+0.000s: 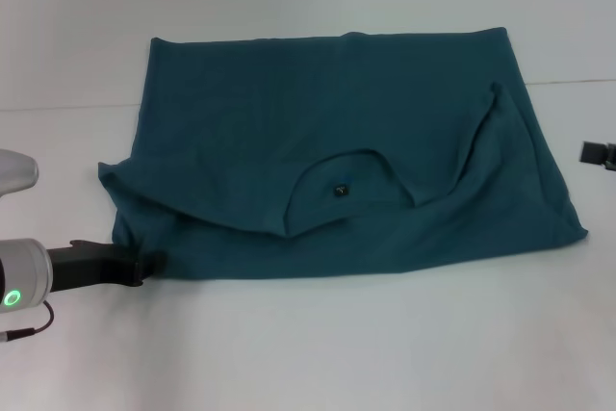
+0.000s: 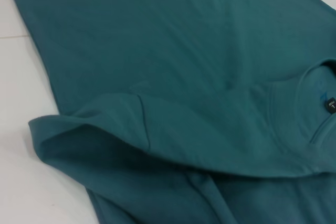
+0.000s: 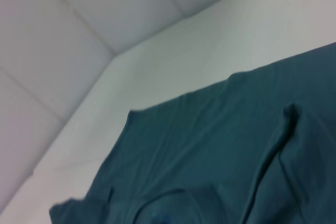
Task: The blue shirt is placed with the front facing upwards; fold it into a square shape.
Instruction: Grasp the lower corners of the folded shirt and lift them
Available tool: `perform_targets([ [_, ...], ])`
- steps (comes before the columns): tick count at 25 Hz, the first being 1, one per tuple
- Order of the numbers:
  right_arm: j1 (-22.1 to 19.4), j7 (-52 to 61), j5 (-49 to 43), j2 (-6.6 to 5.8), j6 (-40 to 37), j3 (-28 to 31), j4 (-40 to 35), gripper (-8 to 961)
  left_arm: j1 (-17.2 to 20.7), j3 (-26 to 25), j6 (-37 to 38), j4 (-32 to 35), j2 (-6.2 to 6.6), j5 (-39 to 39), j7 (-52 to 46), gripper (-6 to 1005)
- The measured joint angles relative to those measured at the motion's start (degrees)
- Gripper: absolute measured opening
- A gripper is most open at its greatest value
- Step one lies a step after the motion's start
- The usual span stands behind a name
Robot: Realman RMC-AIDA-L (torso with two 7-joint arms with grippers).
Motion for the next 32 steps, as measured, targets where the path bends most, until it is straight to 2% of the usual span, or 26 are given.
perform_targets([
  [5,1.1,3.7,-9.4,-3.24,-5.0,-0.1,-4.9,806,0.2,-0.3,1.1,0.8,-0.06,-0.2,-0.9,266],
  [8,2.4,6.5,-15.1,-3.57,-5.9,-0.2,-8.7,807,0.2,-0.4,2.8,2.0,-0.07,-0.4,-1.4,150],
  [11,4.9,10.7,-20.4,-3.59,-7.8,-0.8,-10.0,806,0.0,-0.4,3.3,2.5,-0.05,-0.5,-2.0,109],
  [14,6.9,12.6,-24.9,-2.97,-8.4,-2.3,-11.2,805,-0.2,-0.3,3.4,2.6,0.07,-0.4,-2.7,68],
  [18,8.2,12.7,-29.2,-1.74,-4.9,-4.8,-11.5,804,-0.3,-0.3,3.4,2.7,0.06,-0.2,-3.0,54],
  [23,8.5,12.3,-30.7,0.93,0.7,-6.8,-11.3,803,-0.3,-0.4,3.4,2.6,0.06,0.0,-3.0,54],
  [27,9.2,12.3,-30.9,2.61,5.0,-7.5,-10.1,802,-0.3,-0.4,3.4,2.4,0.05,0.0,-3.1,55],
  [32,10.1,12.7,-30.9,3.10,8.6,-8.4,-6.9,801,-0.3,-0.4,3.4,2.4,0.10,0.0,-3.1,55],
])
